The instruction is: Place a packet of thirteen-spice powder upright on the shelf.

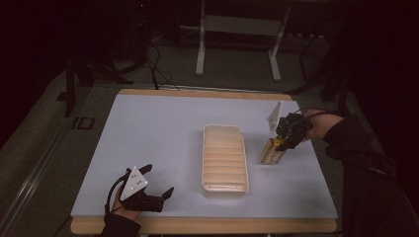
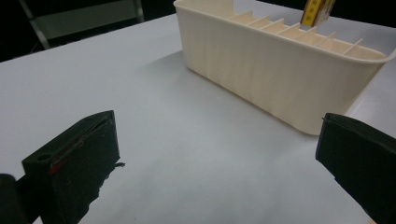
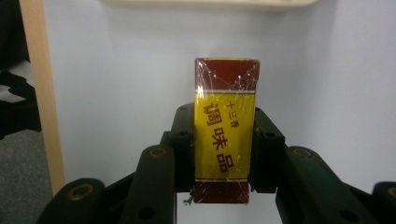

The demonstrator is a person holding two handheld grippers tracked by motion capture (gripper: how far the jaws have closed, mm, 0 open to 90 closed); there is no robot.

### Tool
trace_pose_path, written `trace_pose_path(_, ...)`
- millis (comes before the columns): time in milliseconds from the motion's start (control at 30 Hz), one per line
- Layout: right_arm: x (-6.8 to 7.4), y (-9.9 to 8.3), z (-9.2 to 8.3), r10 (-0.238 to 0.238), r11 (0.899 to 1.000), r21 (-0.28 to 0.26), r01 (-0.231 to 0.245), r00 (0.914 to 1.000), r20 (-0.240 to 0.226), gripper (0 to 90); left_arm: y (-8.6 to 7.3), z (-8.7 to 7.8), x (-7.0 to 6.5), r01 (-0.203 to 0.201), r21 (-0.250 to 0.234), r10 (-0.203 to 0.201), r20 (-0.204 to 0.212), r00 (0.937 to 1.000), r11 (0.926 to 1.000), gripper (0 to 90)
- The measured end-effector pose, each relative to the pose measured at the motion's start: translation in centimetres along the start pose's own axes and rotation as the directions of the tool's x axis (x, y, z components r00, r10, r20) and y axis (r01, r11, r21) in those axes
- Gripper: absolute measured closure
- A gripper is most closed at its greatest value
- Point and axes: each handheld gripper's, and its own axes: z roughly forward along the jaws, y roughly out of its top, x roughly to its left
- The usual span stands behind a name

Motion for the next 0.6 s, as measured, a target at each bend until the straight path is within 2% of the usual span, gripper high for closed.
trace_pose_path(167,0.3,1.1,-1.9,-0.013,1.0,-0.024,0.013,0.9997,0.021,67.9,0.0,0.0,0.0,-0.002,-0.002,0.002,0.0,1.0,1.0,0.0)
trace_pose_path(300,0.5,2.1,-3.1,0.011,0.999,-0.038,-0.011,0.9997,0.021,67.9,0.0,0.0,0.0,-0.002,-0.003,0.002,0.002,1.0,1.0,0.0)
trace_pose_path(400,0.5,2.6,-3.4,0.012,0.999,-0.049,-0.01,0.9995,0.028,67.9,0.0,0.0,0.0,-0.005,-0.001,0.005,0.003,1.0,1.0,0.0)
trace_pose_path(600,0.3,4.4,-4.0,0.007,0.99,-0.141,-0.001,0.9992,0.038,67.9,0.0,-0.1,-0.1,-0.008,-0.001,0.008,0.006,0.9999,1.0,0.0)
